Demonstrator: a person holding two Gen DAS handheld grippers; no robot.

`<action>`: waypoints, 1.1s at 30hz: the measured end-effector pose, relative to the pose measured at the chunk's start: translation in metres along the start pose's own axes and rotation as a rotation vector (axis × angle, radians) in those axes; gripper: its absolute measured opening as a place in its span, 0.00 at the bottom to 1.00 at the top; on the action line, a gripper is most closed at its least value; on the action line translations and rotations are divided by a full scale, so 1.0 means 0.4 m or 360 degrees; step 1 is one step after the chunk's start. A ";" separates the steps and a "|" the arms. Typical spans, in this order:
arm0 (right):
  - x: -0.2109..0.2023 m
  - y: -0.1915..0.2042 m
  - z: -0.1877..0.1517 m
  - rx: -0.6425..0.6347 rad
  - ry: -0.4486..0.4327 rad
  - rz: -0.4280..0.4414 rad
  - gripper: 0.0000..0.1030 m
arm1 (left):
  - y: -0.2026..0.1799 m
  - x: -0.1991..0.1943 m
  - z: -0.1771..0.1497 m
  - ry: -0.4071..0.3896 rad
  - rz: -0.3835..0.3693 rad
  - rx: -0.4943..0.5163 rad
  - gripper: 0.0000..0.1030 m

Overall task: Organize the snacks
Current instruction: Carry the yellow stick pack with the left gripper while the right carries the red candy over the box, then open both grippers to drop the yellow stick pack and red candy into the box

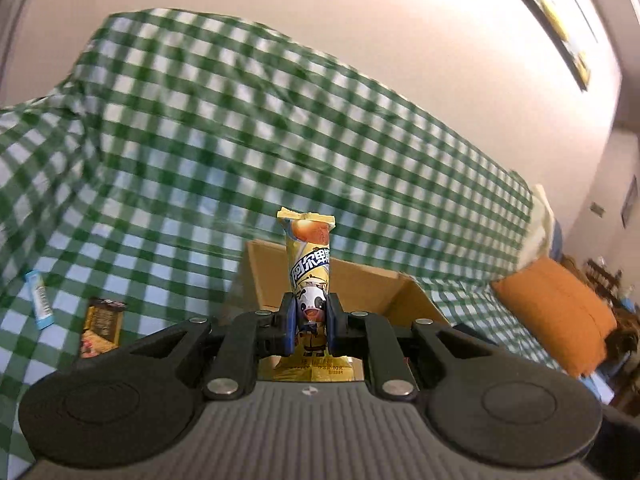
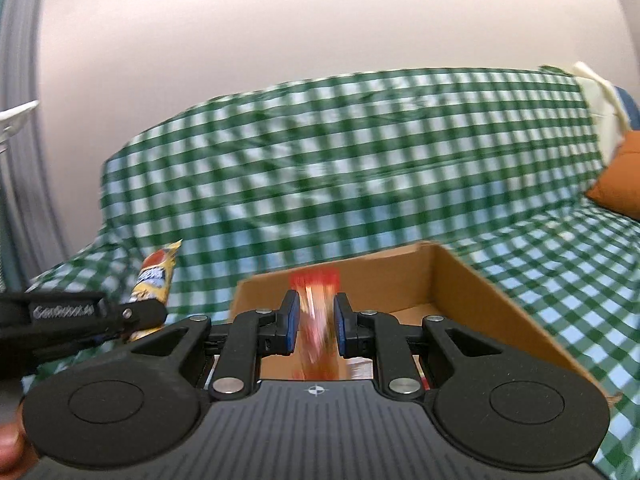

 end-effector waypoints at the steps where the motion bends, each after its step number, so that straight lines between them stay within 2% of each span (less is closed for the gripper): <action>1: 0.000 -0.015 0.003 0.0022 -0.0006 -0.0023 0.19 | -0.008 0.005 -0.002 0.0005 -0.0011 0.0019 0.15; 6: 0.008 -0.069 0.010 0.0100 -0.0022 -0.0100 0.19 | -0.046 0.018 -0.005 -0.0017 -0.0049 0.0121 0.15; 11: 0.012 -0.105 0.019 0.0158 -0.0068 -0.0157 0.19 | -0.054 0.034 -0.004 -0.0013 -0.0082 0.0113 0.15; 16: 0.023 -0.129 0.017 0.0201 -0.0057 -0.0197 0.19 | -0.070 0.056 -0.021 0.0065 -0.0158 0.0128 0.15; 17: 0.026 -0.135 0.015 0.0210 -0.0050 -0.0211 0.20 | -0.078 0.065 -0.030 0.0109 -0.0201 0.0132 0.16; 18: 0.026 -0.137 0.014 0.0216 -0.0054 -0.0229 0.22 | -0.086 0.076 -0.040 0.0158 -0.0235 0.0136 0.26; 19: 0.025 -0.144 0.014 0.0218 -0.0061 -0.0261 0.27 | -0.095 0.087 -0.052 0.0203 -0.0255 0.0146 0.43; 21: 0.020 -0.154 0.016 0.0232 -0.0078 -0.0324 0.72 | -0.103 0.092 -0.060 0.0199 -0.0226 0.0182 0.52; 22: 0.018 -0.162 0.016 0.0246 -0.0089 -0.0350 0.78 | -0.106 0.093 -0.061 0.0200 -0.0228 0.0197 0.52; 24: 0.018 -0.169 0.013 0.0257 -0.0080 -0.0352 0.79 | -0.101 0.096 -0.064 0.0212 -0.0221 0.0188 0.51; 27: 0.024 -0.168 0.007 0.0246 -0.0061 -0.0361 0.78 | -0.078 0.110 -0.070 0.0255 -0.0143 0.0164 0.51; 33: 0.033 -0.160 -0.002 0.0229 -0.0020 -0.0364 0.78 | -0.043 0.107 -0.068 0.0285 -0.0096 0.0115 0.51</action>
Point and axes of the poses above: each gripper's, at about its wrist camera, not at the fingertips, and x roughly the way its jaws point, y to its left, z to its top, the point moved 10 cm from there along x, roughly the way its jaws point, and after that the axes turned 12 degrees about y, right-handed, at the moved point
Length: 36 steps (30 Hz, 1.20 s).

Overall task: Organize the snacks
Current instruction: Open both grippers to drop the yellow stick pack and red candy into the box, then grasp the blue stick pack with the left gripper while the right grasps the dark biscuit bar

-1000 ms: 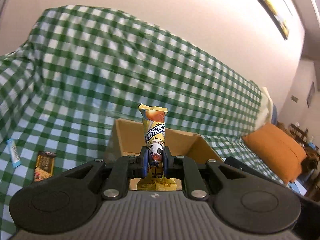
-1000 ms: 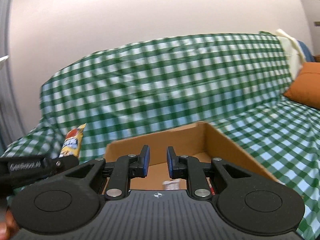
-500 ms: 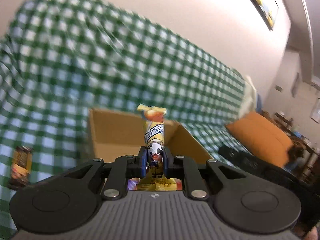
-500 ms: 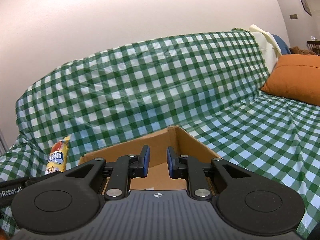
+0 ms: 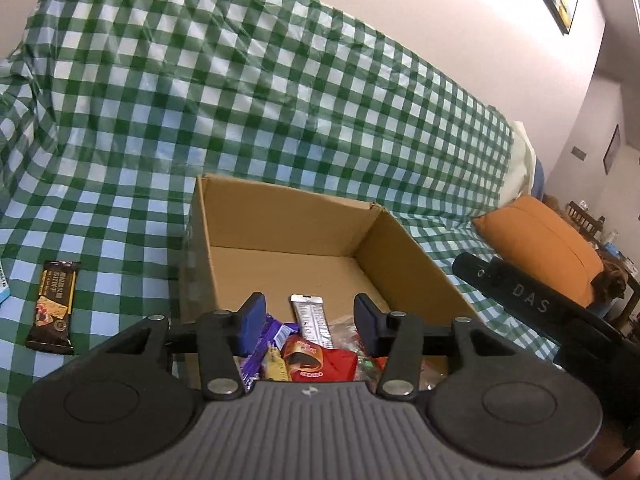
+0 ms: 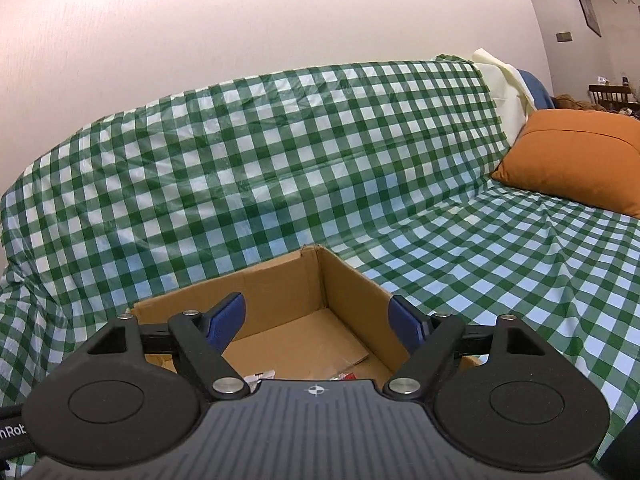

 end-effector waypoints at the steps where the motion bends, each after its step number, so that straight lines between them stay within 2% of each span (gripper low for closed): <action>1: 0.000 0.002 -0.002 -0.0004 0.0003 0.0000 0.78 | 0.001 -0.002 0.000 -0.0001 0.0001 0.0002 0.51; 8: 0.000 0.027 -0.019 -0.0052 0.0039 0.0010 0.79 | 0.007 -0.024 -0.007 -0.0006 0.0031 0.0016 0.51; 10: -0.001 0.039 -0.026 -0.0066 0.0051 0.0016 0.79 | 0.017 -0.033 -0.009 -0.0006 0.0052 0.0018 0.47; 11: -0.002 0.044 -0.028 -0.0074 0.0053 0.0017 0.79 | 0.025 -0.042 -0.011 -0.0008 0.0065 0.0023 0.43; 13: -0.004 0.059 -0.036 -0.0094 0.0062 0.0022 0.79 | 0.037 -0.056 -0.013 -0.0012 0.0090 0.0042 0.15; 15: -0.009 0.075 -0.046 -0.0115 0.0071 0.0035 0.78 | 0.052 -0.074 -0.017 -0.0022 0.0130 0.0071 0.06; 17: -0.010 0.092 -0.057 -0.0141 0.0079 0.0055 0.76 | 0.068 -0.095 -0.024 -0.0023 0.0153 0.0086 0.06; 19: -0.012 0.112 -0.067 -0.0172 0.0091 0.0094 0.62 | 0.091 -0.114 -0.026 -0.0011 0.0171 0.0075 0.06; 21: -0.013 0.132 -0.077 -0.0197 0.0110 0.0143 0.36 | 0.120 -0.128 -0.014 0.0031 0.0224 0.0022 0.06; 23: -0.018 0.150 -0.081 -0.0204 0.0112 0.0181 0.24 | 0.158 -0.149 0.019 0.0053 0.0286 -0.0040 0.06; 27: -0.032 0.190 -0.081 -0.0240 0.0090 0.0248 0.22 | 0.223 -0.174 0.103 0.0044 0.0317 -0.0159 0.06; 31: -0.037 0.222 -0.090 -0.0287 0.0117 0.0330 0.23 | 0.315 -0.166 0.193 -0.0034 0.0379 -0.0250 0.06; 33: -0.040 0.244 -0.099 -0.0334 0.0148 0.0392 0.23 | 0.382 -0.147 0.208 -0.0067 0.0396 -0.0311 0.06; 36: -0.060 0.278 -0.113 -0.0454 0.0150 0.0476 0.23 | 0.496 -0.117 0.171 -0.0145 0.0421 -0.0394 0.06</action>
Point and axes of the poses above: each gripper's, at about its wrist camera, not at the fingertips, and x roughly the way its jaws point, y to its left, z to its top, the point moved 10 cm from there along x, roughly the way its jaws point, and after that the axes turned 12 degrees about y, right-handed, at the moved point
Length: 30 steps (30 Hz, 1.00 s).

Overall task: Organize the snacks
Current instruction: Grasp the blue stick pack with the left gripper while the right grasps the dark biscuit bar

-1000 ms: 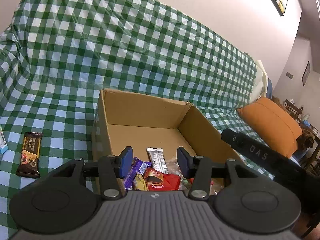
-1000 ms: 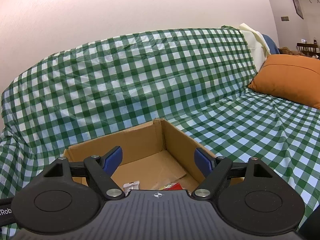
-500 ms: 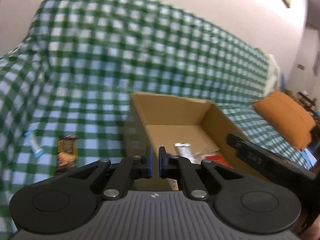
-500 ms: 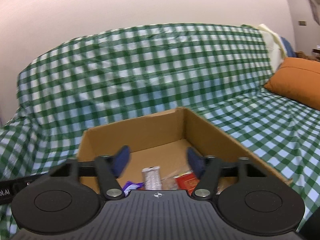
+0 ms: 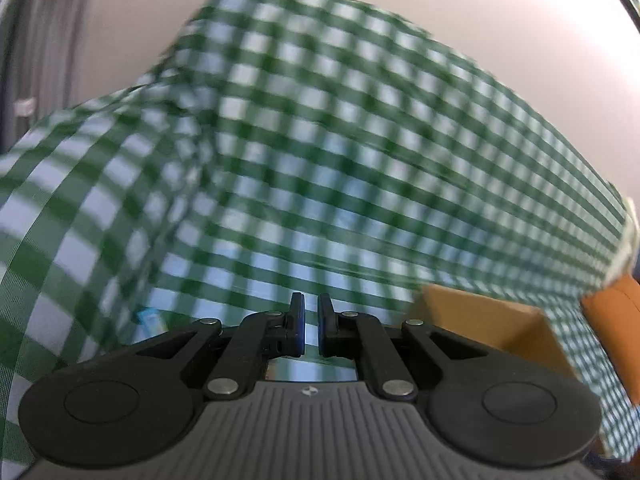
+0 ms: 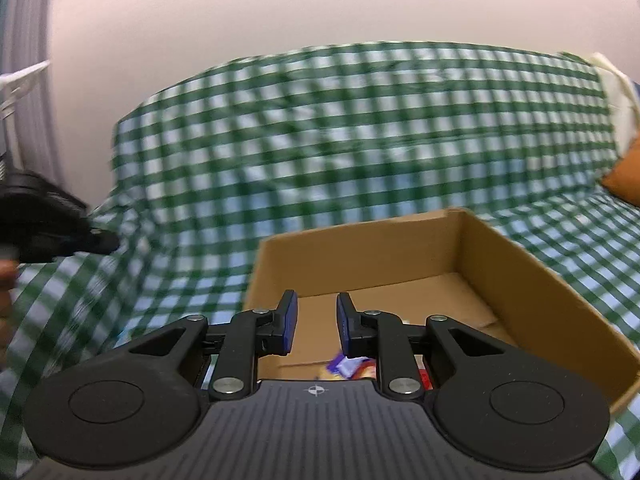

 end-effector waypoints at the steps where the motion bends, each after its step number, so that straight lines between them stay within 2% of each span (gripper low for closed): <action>1: -0.002 0.014 -0.002 -0.0043 -0.0004 0.0016 0.23 | 0.045 0.020 -0.023 -0.0013 -0.0008 -0.0065 0.06; 2: -0.006 0.031 -0.005 -0.0095 -0.0009 0.0038 0.23 | 0.096 0.047 -0.064 -0.0013 -0.0026 -0.0145 0.06; 3: -0.008 0.053 -0.007 -0.0151 -0.0005 0.0072 0.23 | 0.142 0.081 -0.109 0.0056 0.0002 -0.0218 0.06; 4: -0.011 0.072 -0.009 -0.0193 0.0001 0.0105 0.23 | 0.199 0.125 -0.156 0.0253 0.0122 -0.0379 0.02; 6: -0.014 0.120 -0.008 -0.0268 0.0023 0.0174 0.25 | 0.245 0.144 -0.168 0.0268 0.0101 -0.0551 0.02; 7: -0.008 0.152 -0.004 -0.0292 0.0058 0.0219 0.28 | 0.252 0.146 -0.153 0.0249 0.0122 -0.0546 0.03; 9: 0.019 0.208 0.005 -0.0294 0.0141 0.0285 0.39 | 0.258 0.136 -0.113 0.0145 0.0189 -0.0477 0.03; 10: 0.043 0.236 0.012 -0.0285 0.0197 0.0309 0.40 | 0.258 0.135 -0.106 0.0122 0.0202 -0.0454 0.03; 14: 0.205 0.322 0.005 -0.0182 0.0470 0.0298 0.43 | 0.286 0.159 -0.123 0.0176 0.0184 -0.0525 0.03; 16: 0.291 0.357 -0.020 -0.0186 0.0588 0.0283 0.48 | 0.306 0.170 -0.134 0.0190 0.0191 -0.0573 0.04; 17: 0.333 0.372 -0.034 -0.0200 0.0641 0.0265 0.54 | 0.317 0.171 -0.139 0.0201 0.0197 -0.0583 0.05; 20: 0.437 0.407 -0.076 -0.0237 0.0780 0.0225 0.69 | 0.317 0.171 -0.135 0.0190 0.0179 -0.0564 0.18; 21: 0.471 0.417 -0.089 -0.0245 0.0832 0.0210 0.73 | 0.318 0.173 -0.135 0.0190 0.0189 -0.0555 0.25; 22: 0.492 0.424 -0.101 -0.0254 0.0865 0.0198 0.73 | 0.311 0.185 -0.132 0.0196 0.0209 -0.0547 0.33; 25: 0.543 0.423 -0.137 -0.0306 0.0950 0.0151 0.72 | 0.305 0.203 -0.129 0.0206 0.0245 -0.0533 0.37; 26: 0.557 0.422 -0.149 -0.0316 0.0982 0.0148 0.67 | 0.303 0.210 -0.129 0.0208 0.0253 -0.0523 0.37; 27: 0.561 0.415 -0.154 -0.0305 0.0992 0.0153 0.42 | 0.301 0.214 -0.129 0.0213 0.0256 -0.0516 0.37; 30: 0.543 0.386 -0.141 -0.0274 0.0912 0.0120 0.40 | 0.296 0.233 -0.125 0.0222 0.0282 -0.0488 0.38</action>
Point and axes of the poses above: each gripper's, at about its wrist camera, not at the fingertips, and x roughly the way its jaws point, y to its left, z to its top, the point moved 10 cm from there along x, roughly the way its jaws point, and after that the axes turned 12 degrees about y, right-handed, at the moved point
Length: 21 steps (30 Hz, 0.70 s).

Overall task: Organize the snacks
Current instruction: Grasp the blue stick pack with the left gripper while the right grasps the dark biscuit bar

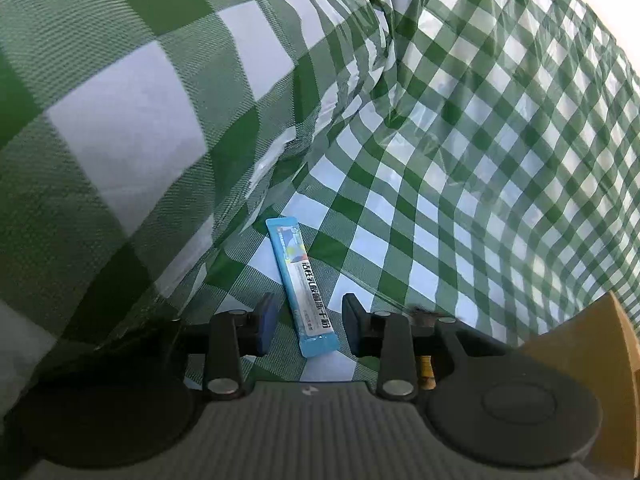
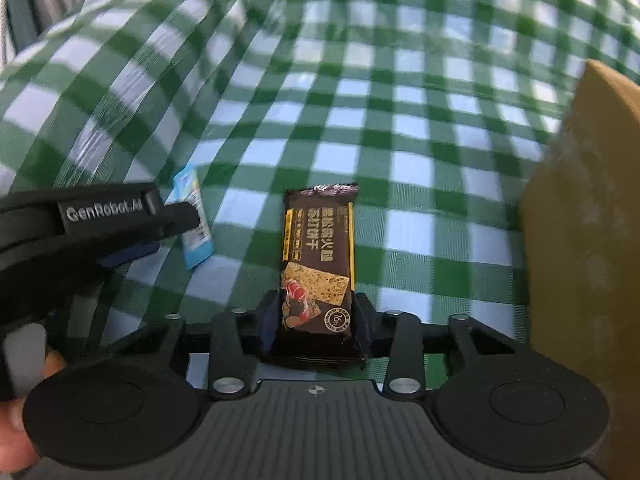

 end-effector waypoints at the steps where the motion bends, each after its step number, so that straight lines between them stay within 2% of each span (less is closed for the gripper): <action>1: -0.019 -0.007 -0.004 0.0002 -0.0035 -0.0012 0.40 | -0.004 0.010 0.001 0.0008 0.0018 0.0013 0.39; 3: -0.065 -0.017 -0.018 0.0014 -0.0085 -0.0001 0.40 | -0.013 0.036 -0.002 0.0045 0.0055 0.0049 0.39; 5: -0.111 -0.026 -0.038 0.0013 -0.0124 -0.0003 0.40 | -0.027 0.041 0.000 0.0022 0.0109 0.0124 0.39; 6: -0.133 -0.028 -0.049 0.0008 -0.0135 -0.0003 0.40 | -0.036 0.044 -0.003 0.0019 0.0150 0.0186 0.35; 7: -0.151 -0.029 -0.062 0.0001 -0.0137 0.0001 0.40 | -0.040 0.045 -0.006 0.0013 0.0182 0.0227 0.22; 8: -0.167 -0.031 -0.074 -0.0013 -0.0132 0.0008 0.40 | -0.042 0.043 -0.010 0.0013 0.0207 0.0261 0.21; 10: -0.196 -0.033 -0.094 -0.0033 -0.0131 0.0016 0.40 | -0.041 0.035 -0.023 0.0028 0.0180 0.0282 0.16; 16: -0.272 -0.023 -0.201 -0.0117 -0.0102 0.0080 0.40 | -0.050 -0.045 -0.065 0.0106 0.0029 0.0309 0.15; 21: -0.322 -0.011 -0.320 -0.0219 -0.0058 0.0180 0.40 | -0.051 -0.169 -0.155 0.0187 0.0060 0.0445 0.16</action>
Point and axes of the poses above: each gripper's, at about its wrist camera, not at the fingertips, and x roughly the way its jaws point, y to its left, z to its top, the point moved 10 cm from there along x, roughly the way its jaws point, and after that the axes turned 12 degrees about y, right-handed, at the moved point
